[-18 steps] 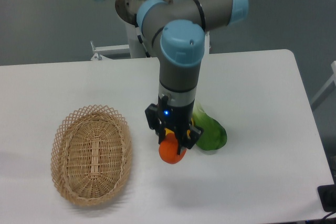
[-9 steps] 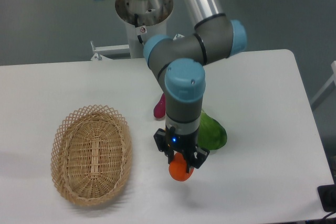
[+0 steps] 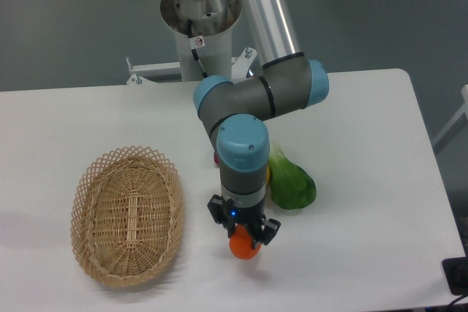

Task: Place the orange on the table
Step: 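Lower the held orange toward the table in front of the bok choy, then set the orange on the table and open the gripper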

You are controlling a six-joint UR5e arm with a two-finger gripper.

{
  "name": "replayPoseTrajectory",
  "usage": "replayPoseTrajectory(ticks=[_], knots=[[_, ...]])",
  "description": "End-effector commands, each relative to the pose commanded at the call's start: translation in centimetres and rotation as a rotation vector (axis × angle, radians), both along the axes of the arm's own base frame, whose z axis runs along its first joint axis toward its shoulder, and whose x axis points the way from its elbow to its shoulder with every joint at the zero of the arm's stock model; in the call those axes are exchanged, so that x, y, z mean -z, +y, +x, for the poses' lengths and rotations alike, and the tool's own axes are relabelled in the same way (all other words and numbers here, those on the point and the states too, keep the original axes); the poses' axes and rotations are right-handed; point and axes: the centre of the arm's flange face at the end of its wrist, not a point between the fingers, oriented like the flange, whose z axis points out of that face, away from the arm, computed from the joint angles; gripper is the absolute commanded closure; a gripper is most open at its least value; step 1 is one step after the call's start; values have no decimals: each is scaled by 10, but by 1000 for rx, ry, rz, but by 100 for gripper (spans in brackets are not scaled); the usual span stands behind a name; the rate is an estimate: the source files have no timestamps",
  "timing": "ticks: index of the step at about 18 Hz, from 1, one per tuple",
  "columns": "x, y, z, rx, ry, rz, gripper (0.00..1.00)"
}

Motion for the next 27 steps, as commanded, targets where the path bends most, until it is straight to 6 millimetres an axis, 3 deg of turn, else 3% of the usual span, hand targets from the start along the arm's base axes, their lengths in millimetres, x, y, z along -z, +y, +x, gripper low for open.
replayPoseTrajectory(ticks=[11, 12, 22, 25, 27], knots=[[23, -3, 4, 2, 21, -71, 49], [29, 1, 11, 13, 40, -98, 49], [34, 6, 13, 13, 51, -114, 49], [34, 7, 13, 16, 52, -114, 47], [33, 6, 12, 19, 53, -113, 39]])
